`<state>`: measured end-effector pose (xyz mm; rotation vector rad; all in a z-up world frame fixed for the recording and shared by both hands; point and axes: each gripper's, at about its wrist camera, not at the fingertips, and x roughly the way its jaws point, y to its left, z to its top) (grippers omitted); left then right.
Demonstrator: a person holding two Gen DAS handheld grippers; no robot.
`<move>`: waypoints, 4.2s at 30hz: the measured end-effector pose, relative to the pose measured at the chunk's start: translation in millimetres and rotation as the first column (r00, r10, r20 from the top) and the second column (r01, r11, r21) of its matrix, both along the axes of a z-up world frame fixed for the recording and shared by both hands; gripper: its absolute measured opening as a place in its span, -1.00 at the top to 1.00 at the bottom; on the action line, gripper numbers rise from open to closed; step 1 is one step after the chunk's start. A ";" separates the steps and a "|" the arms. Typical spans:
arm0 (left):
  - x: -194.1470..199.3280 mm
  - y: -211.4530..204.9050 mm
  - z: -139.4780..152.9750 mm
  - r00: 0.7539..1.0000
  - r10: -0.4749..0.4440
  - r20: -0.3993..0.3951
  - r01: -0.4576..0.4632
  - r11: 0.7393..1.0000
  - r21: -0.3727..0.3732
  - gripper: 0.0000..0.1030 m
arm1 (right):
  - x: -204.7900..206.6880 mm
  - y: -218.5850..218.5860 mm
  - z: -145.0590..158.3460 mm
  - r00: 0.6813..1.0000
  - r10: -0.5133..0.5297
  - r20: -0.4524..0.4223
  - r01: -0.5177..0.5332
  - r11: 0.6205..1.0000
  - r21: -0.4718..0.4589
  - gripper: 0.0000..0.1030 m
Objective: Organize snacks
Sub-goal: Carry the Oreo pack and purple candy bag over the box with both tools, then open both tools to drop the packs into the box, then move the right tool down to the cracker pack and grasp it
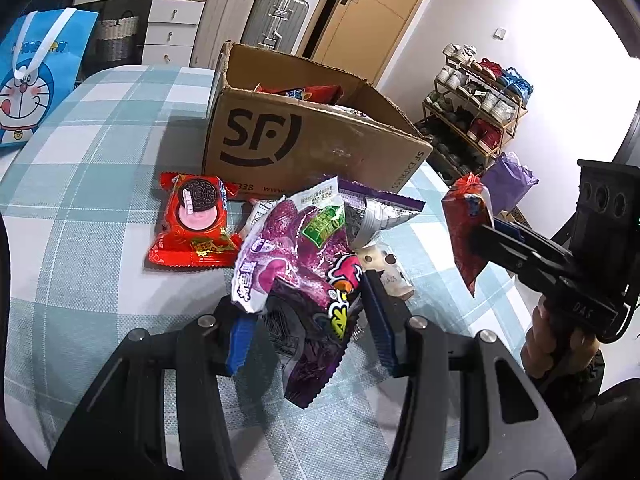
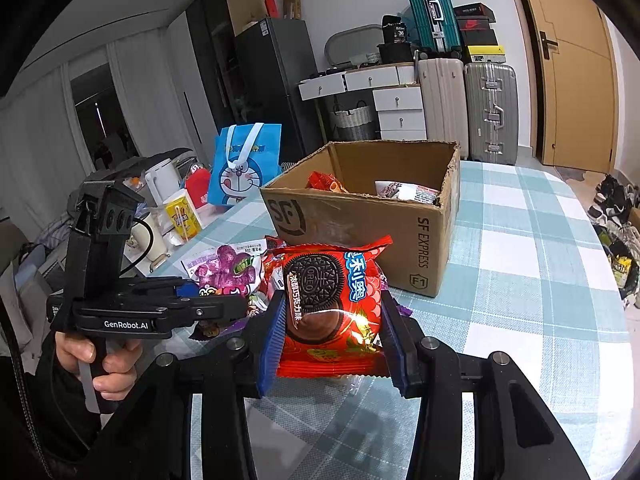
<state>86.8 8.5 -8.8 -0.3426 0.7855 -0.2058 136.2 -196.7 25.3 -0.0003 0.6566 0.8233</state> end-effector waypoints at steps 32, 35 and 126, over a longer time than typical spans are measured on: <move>-0.1 -10.2 64.7 0.993 0.031 0.114 -0.043 0.993 0.107 0.09 | 15.1 1.0 31.0 0.996 -0.032 0.078 0.030 0.999 0.027 0.14; 4.5 -11.2 76.9 0.991 0.033 0.133 -0.048 0.993 0.111 0.09 | 19.8 2.4 35.1 0.995 -0.043 0.085 0.040 0.999 0.034 0.14; 44.8 25.1 50.7 0.972 0.214 0.098 -0.233 0.932 0.278 -0.99 | 70.4 -0.5 10.6 0.978 -0.206 -0.019 0.205 0.978 -0.021 -0.99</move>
